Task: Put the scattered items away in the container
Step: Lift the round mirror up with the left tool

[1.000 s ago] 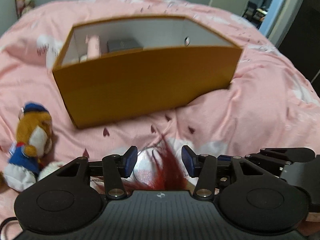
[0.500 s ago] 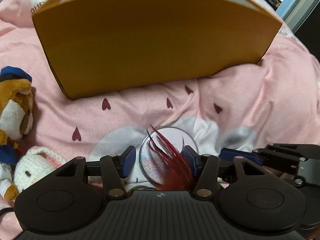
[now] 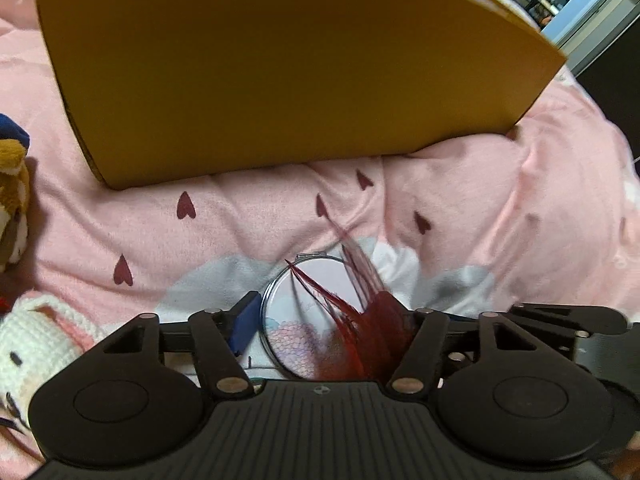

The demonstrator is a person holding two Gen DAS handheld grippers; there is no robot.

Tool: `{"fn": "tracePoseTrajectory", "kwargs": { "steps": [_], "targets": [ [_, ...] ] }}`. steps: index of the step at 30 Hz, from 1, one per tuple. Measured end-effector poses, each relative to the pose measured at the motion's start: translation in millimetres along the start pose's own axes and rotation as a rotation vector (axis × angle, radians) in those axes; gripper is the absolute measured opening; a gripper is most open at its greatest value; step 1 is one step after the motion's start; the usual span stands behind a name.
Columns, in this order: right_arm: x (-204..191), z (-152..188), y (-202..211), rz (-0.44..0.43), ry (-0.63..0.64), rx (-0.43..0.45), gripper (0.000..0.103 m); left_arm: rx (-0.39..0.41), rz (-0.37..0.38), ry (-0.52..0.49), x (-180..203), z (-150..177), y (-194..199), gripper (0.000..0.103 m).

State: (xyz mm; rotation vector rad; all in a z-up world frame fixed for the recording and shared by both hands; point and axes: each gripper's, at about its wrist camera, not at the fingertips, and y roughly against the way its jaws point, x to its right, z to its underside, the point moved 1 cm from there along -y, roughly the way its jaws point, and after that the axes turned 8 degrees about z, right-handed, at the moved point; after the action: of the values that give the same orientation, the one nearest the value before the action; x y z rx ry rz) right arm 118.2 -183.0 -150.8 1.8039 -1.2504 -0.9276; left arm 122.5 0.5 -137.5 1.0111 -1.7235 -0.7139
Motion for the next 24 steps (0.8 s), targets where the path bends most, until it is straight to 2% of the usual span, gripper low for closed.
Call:
{"fn": "tracePoseTrajectory", "kwargs": {
  "steps": [9,12,13,14,24],
  "targets": [
    [3.5,2.8,5.7,0.008,-0.014,0.000,0.025,0.047,0.092,-0.004,-4.4,2.7,29.7,0.060],
    [5.5,2.7,7.0,0.006,-0.022,0.000,0.025,0.039,0.142,0.009,-3.6,2.0,32.4,0.053],
    [5.0,2.3,6.7,0.005,-0.025,0.001,0.025,0.031,0.144,0.010,-1.1,-2.3,30.4,0.047],
    [5.3,2.2,6.9,0.004,-0.027,0.001,0.025,0.019,0.133,0.011,2.6,-7.8,24.7,0.044],
    [5.0,2.3,6.1,-0.001,-0.032,0.001,0.025,-0.015,0.041,-0.014,19.6,-19.1,-11.2,0.037]
  ]
}}
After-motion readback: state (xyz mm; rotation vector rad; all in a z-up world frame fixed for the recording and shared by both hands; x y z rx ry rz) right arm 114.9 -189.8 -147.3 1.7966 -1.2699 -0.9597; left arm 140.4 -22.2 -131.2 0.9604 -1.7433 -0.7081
